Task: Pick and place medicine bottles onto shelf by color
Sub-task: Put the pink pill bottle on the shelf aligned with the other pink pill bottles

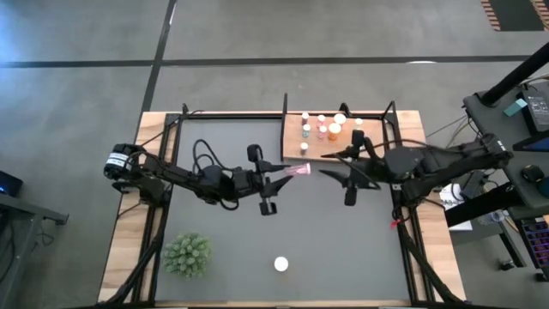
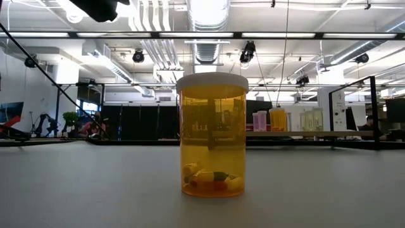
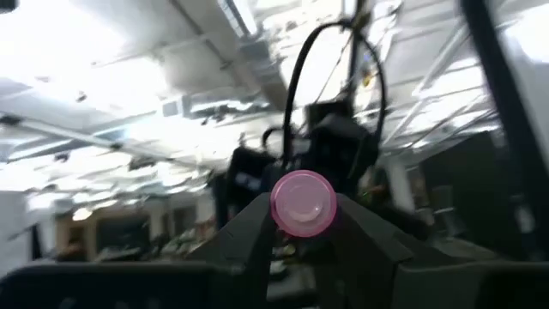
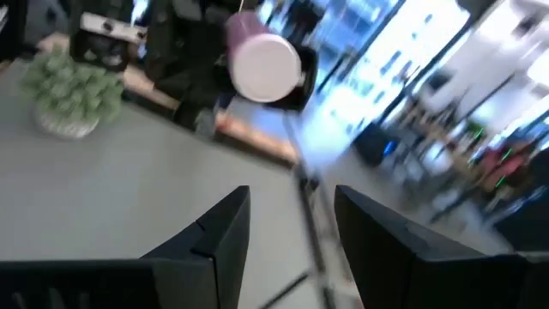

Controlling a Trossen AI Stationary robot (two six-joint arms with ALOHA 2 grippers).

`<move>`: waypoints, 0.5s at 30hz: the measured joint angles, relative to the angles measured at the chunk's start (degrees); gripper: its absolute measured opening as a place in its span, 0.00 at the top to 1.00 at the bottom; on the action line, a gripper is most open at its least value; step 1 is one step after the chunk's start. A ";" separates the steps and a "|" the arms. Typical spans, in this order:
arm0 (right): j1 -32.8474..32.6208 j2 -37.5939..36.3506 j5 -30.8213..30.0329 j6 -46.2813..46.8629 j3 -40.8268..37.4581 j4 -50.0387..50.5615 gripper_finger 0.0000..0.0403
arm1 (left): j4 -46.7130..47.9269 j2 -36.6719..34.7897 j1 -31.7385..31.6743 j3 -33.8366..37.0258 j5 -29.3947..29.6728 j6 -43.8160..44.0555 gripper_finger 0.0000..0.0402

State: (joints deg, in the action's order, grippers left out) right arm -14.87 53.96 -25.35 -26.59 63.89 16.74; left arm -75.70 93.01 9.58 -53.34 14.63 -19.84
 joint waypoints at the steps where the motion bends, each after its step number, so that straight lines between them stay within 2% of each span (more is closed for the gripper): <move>1: 0.00 -0.23 0.01 -1.95 -1.93 -4.17 0.60 | -0.46 0.00 0.00 0.00 -1.27 0.00 0.76; 4: 0.00 -0.20 0.25 -6.48 -6.66 -16.35 0.60 | -0.46 0.00 0.02 -0.04 -3.95 0.03 0.76; 7: 0.00 0.80 1.83 -9.29 -9.39 -25.31 0.60 | -0.54 0.00 0.01 -0.13 -4.13 0.04 0.76; 11: -0.02 2.64 7.71 -10.24 -10.01 -28.74 0.60 | -0.61 0.00 -0.15 -0.13 -4.13 0.04 0.76; 15: 0.02 4.76 7.95 -10.08 -7.93 -29.08 0.60 | -0.62 0.00 -0.17 -0.20 -4.13 0.10 0.76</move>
State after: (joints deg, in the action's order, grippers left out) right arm -14.85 58.72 -17.40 -36.67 55.96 -12.34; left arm -76.32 93.01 9.41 -53.54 10.50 -19.74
